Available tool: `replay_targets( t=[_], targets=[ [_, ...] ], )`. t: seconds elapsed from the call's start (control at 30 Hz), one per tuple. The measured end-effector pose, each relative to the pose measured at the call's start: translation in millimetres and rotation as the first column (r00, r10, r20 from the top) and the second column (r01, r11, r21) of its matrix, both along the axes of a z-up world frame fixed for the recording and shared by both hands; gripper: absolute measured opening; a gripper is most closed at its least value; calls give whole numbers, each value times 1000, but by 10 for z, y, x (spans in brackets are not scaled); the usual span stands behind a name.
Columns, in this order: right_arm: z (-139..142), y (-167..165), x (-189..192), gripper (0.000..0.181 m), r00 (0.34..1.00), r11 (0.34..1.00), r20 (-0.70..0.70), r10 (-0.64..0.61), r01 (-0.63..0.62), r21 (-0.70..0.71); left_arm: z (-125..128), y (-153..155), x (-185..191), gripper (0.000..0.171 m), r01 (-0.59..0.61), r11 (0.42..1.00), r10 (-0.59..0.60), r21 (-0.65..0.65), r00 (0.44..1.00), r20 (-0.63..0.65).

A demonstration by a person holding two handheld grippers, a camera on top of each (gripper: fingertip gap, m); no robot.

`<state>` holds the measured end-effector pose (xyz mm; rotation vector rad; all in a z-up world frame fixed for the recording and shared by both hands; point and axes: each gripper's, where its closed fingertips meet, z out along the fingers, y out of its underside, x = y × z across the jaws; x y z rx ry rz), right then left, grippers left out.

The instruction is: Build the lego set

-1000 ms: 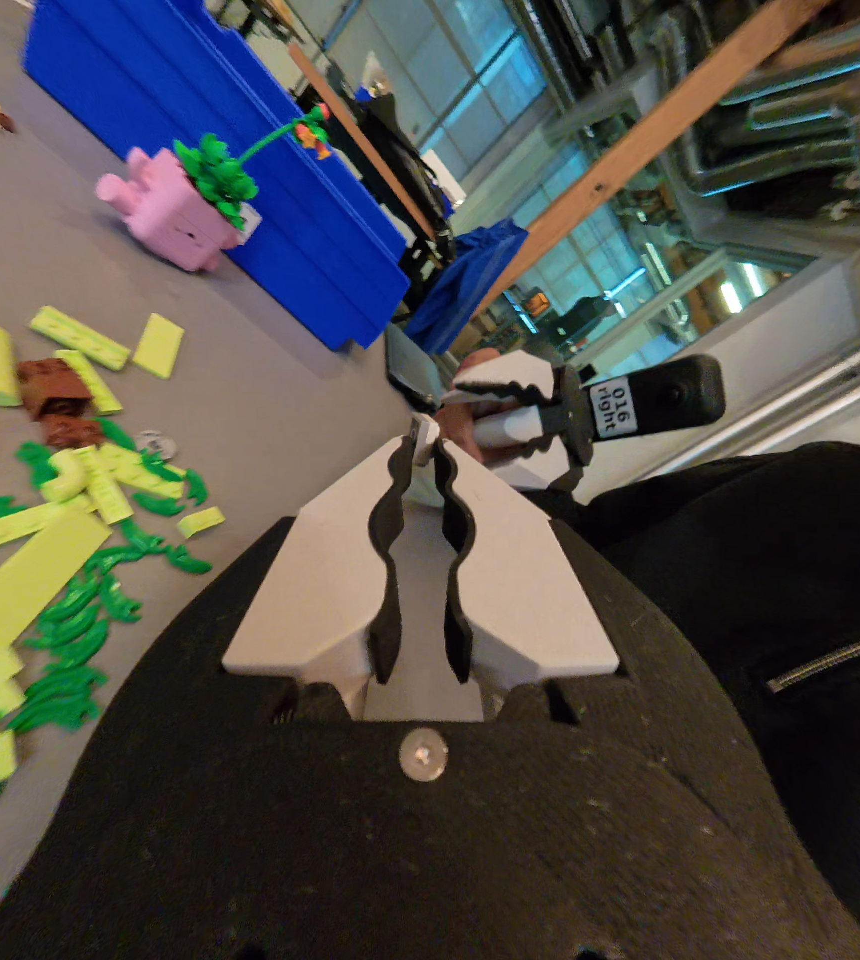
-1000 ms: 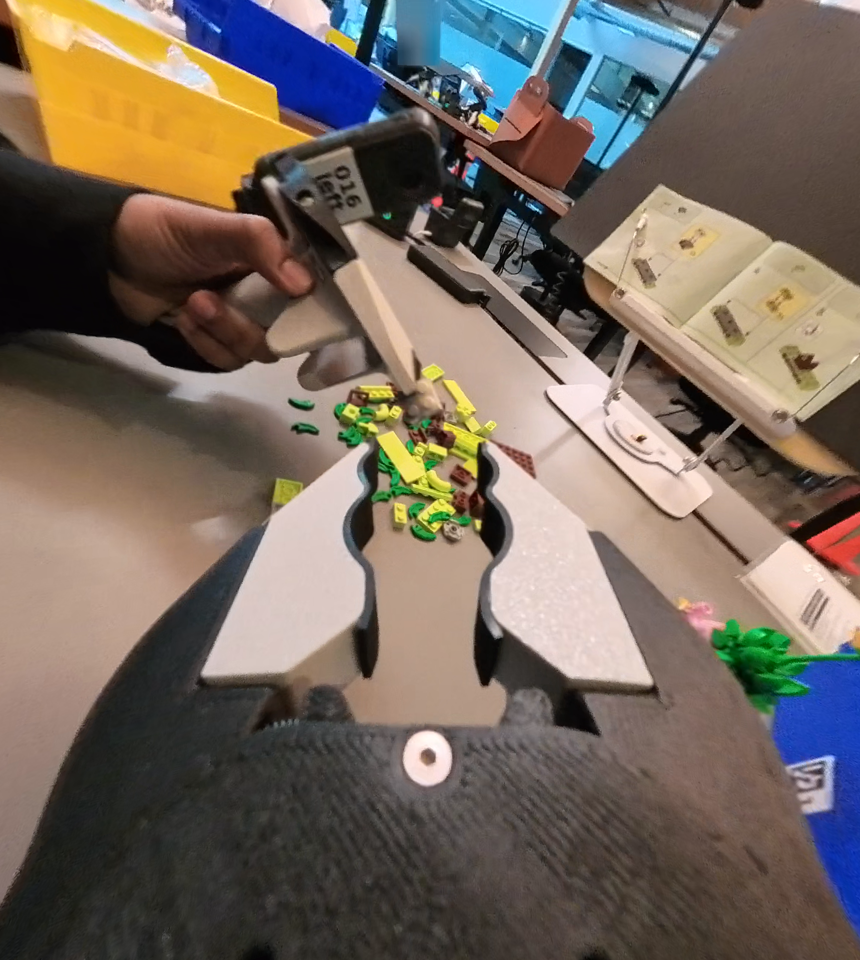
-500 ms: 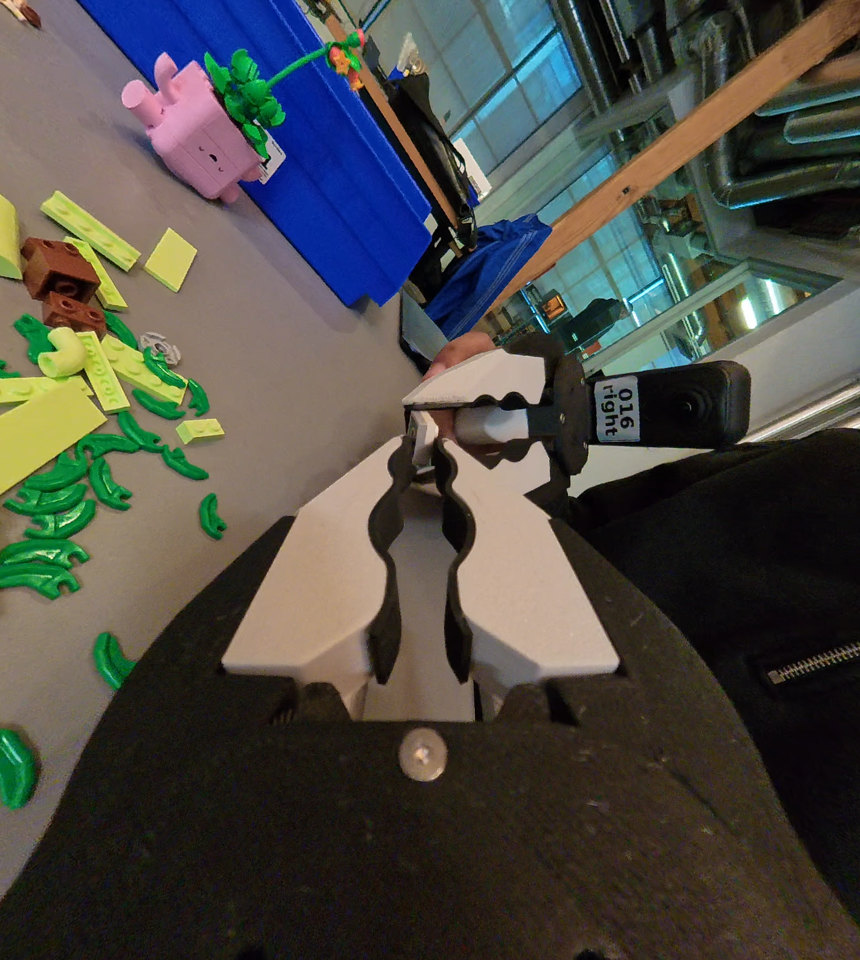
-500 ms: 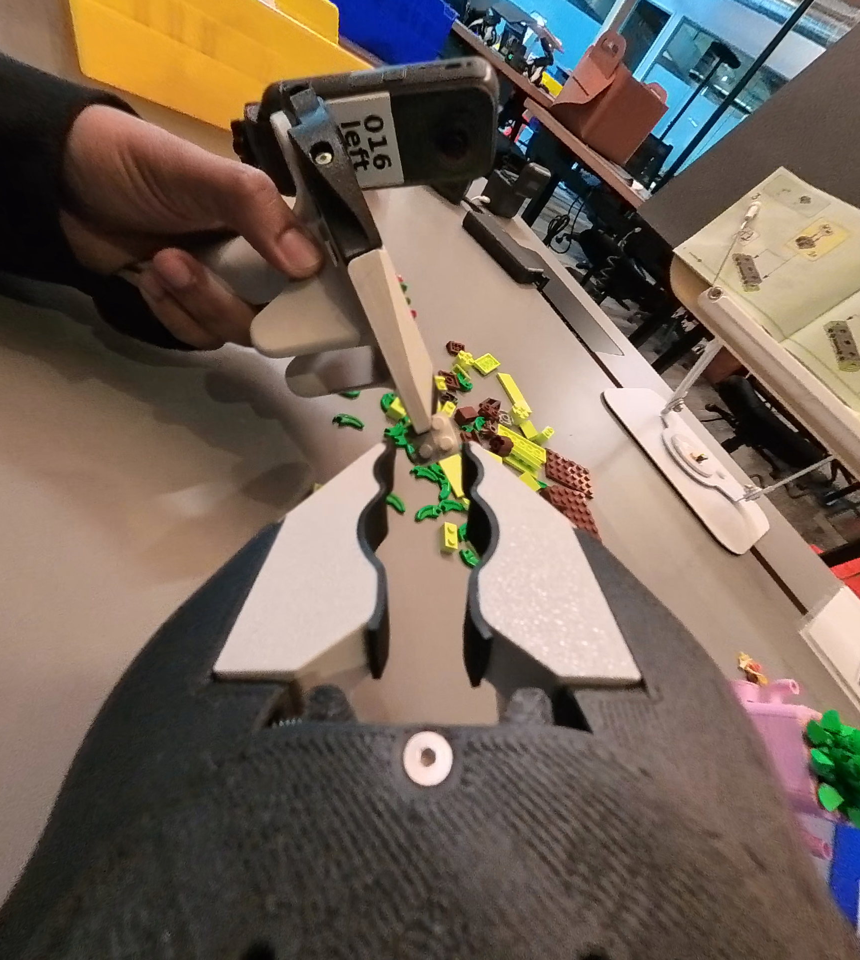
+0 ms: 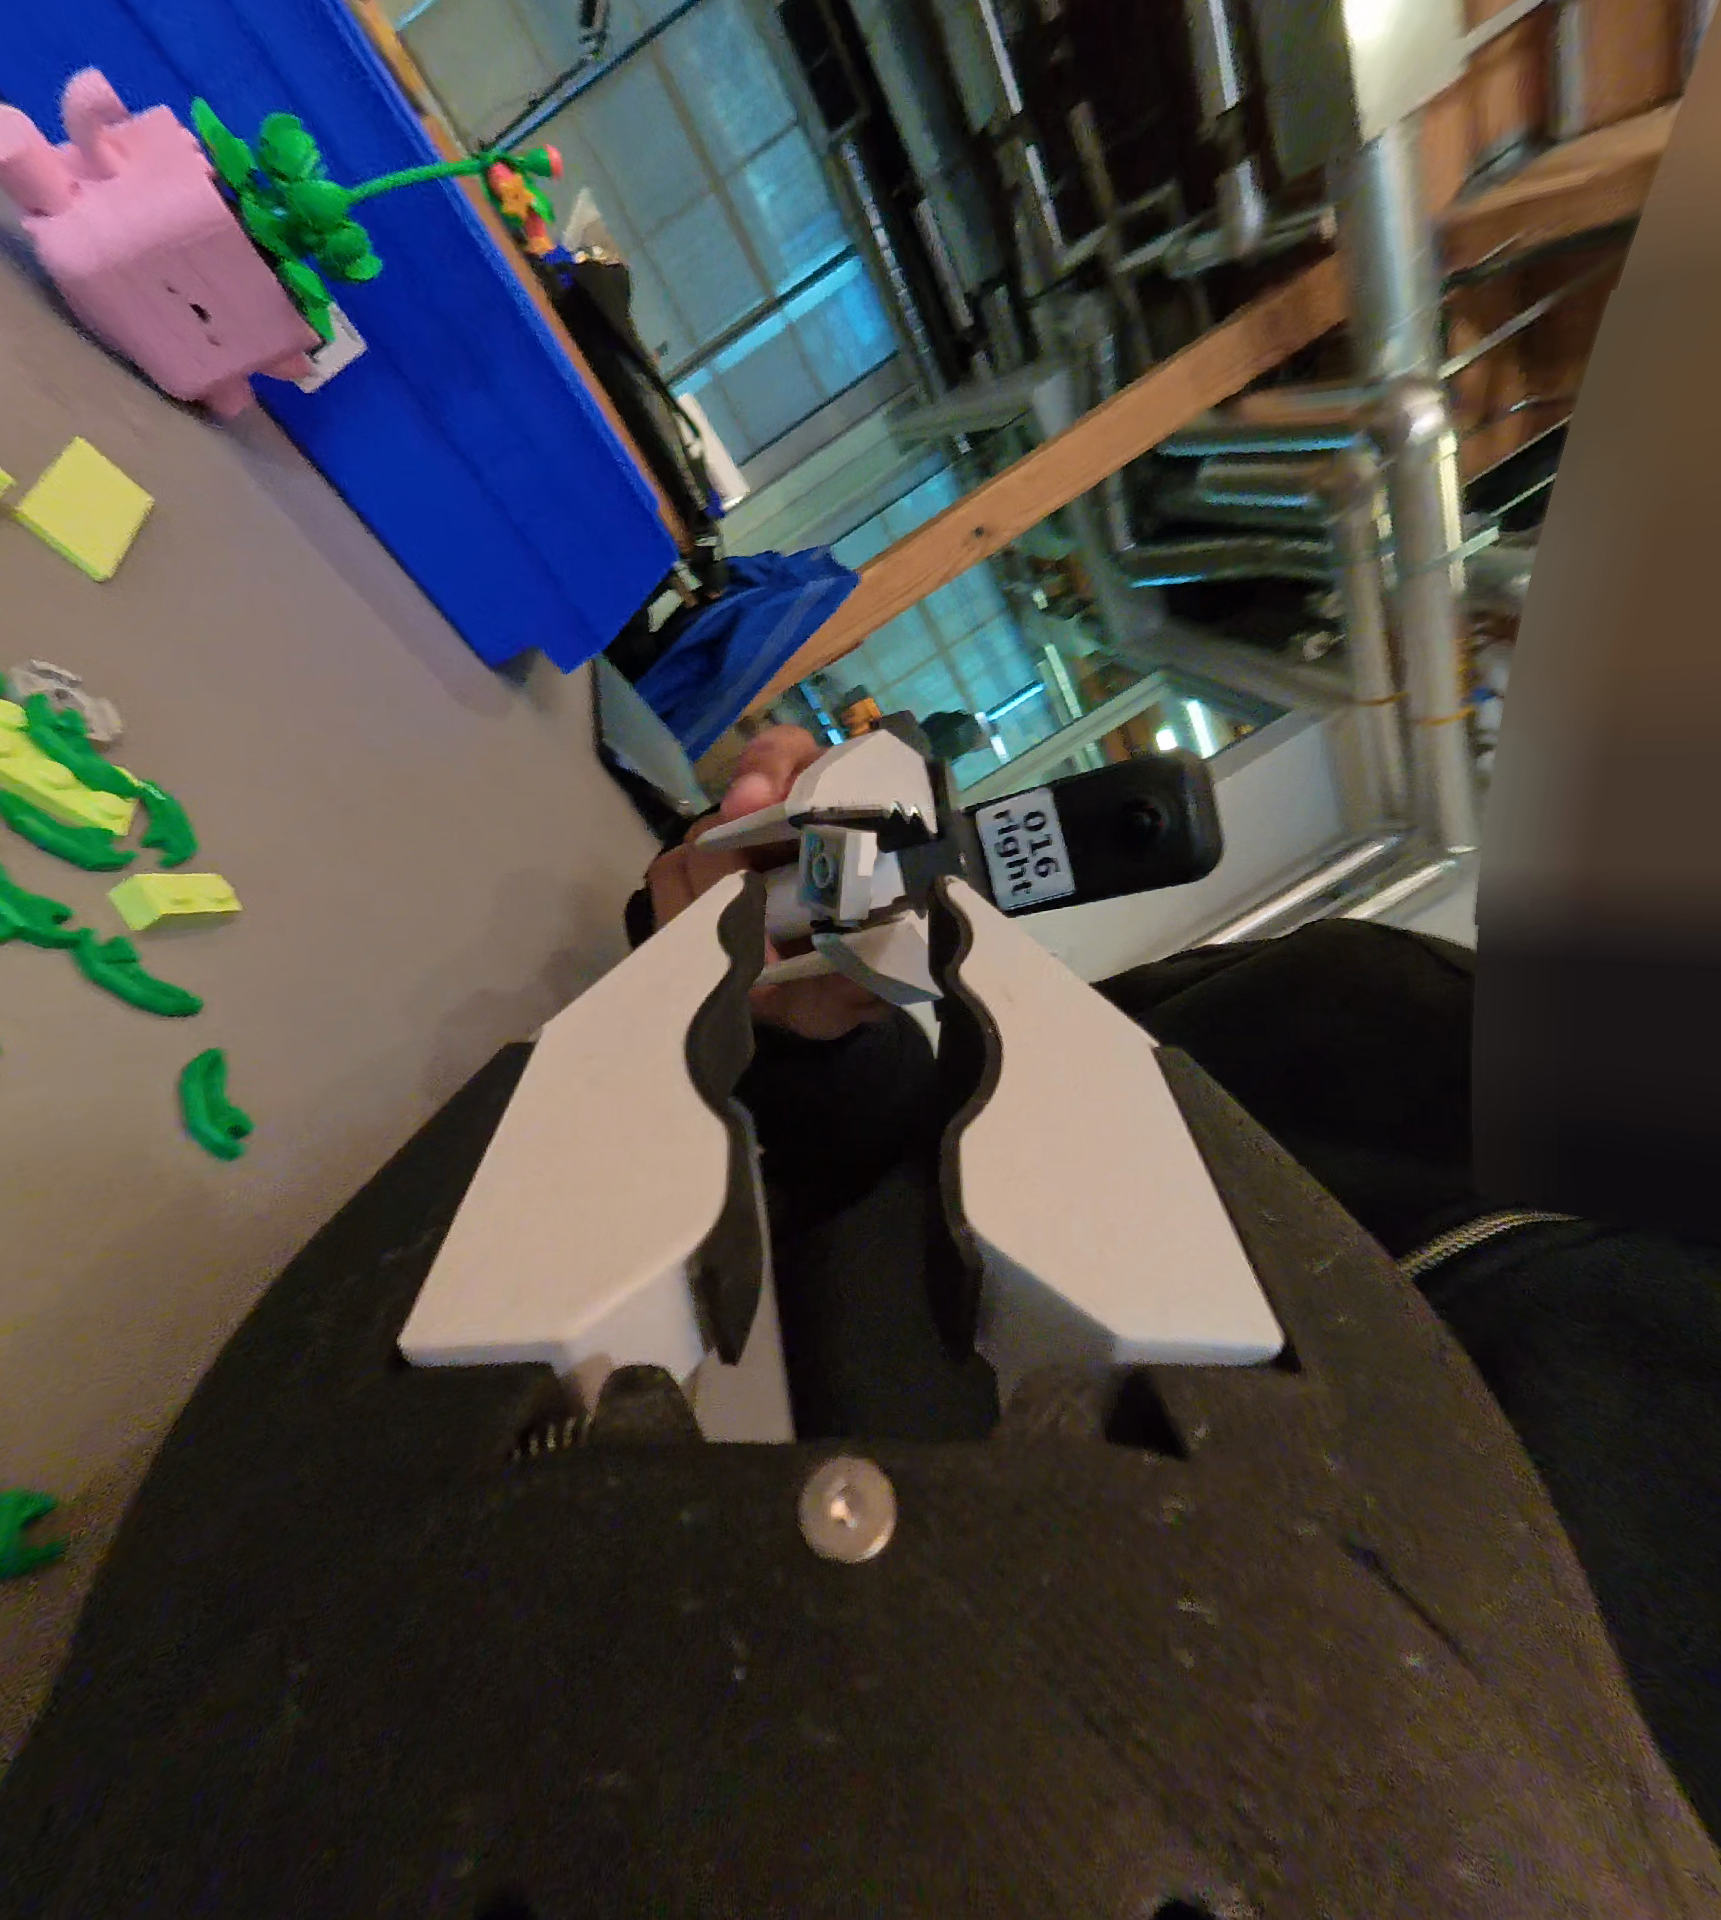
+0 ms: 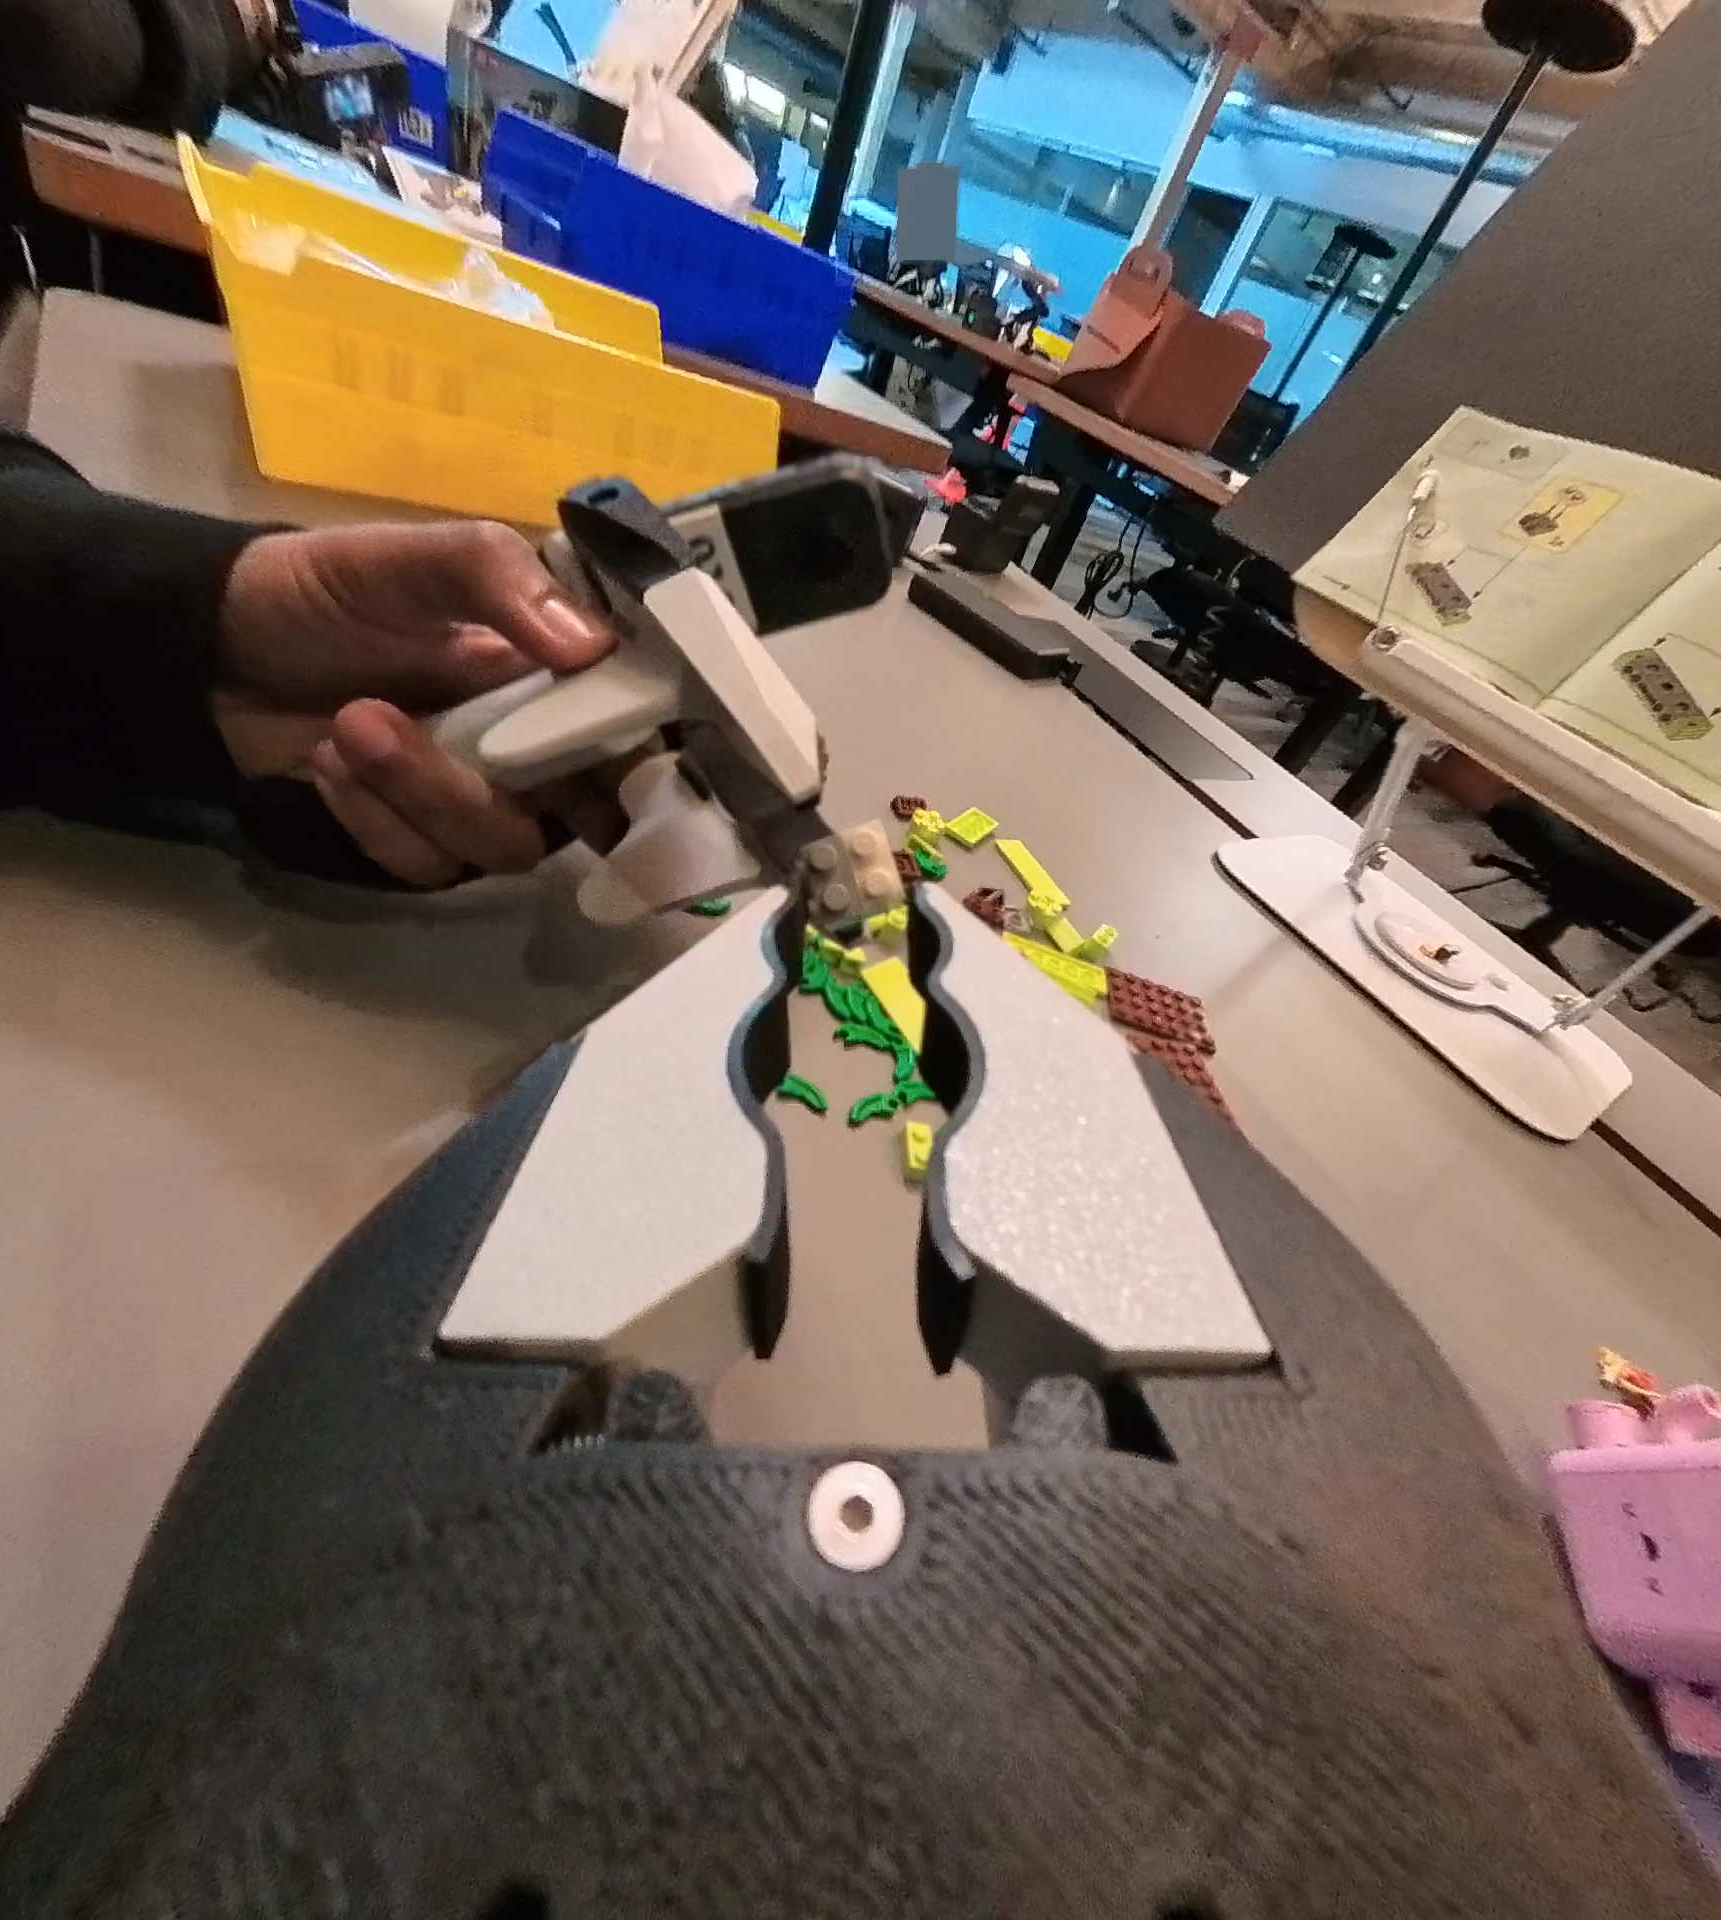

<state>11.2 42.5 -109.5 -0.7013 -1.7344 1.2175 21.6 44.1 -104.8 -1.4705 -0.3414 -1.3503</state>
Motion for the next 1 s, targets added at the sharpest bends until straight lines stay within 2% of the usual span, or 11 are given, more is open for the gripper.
replay_targets(
  t=[0.07, 0.2, 0.33, 0.67, 0.83, 1.0],
  targets=[
    [26, -4, 19, 17, 1000, 1000, -16, 10, -10, -1, 11, 2, 28, 30, 23, 1000, -24, 11, 999, 41],
    [61, -126, 82, 16, 996, 996, -32, 84, -85, -29, -31, 10, 139, 39, 85, 996, -85, 2, 995, 45],
    [31, -121, 62, 16, 997, 997, -30, 72, -72, 10, 41, -30, 147, 15, 102, 994, -105, 48, 993, 59],
    [-37, -65, 99, 16, 998, 997, -1, 66, -66, 37, -31, -17, 135, 13, 90, 996, -90, 5, 996, 28],
    [-198, -27, 68, 16, 999, 990, 35, 24, -28, 135, -191, 26, 108, 13, 47, 996, -51, -76, 997, -51],
    [-313, 4, 20, 16, 998, 981, 59, -20, 8, 194, -299, 57, 53, 12, -39, 989, 12, -140, 981, -192]
  ],
)
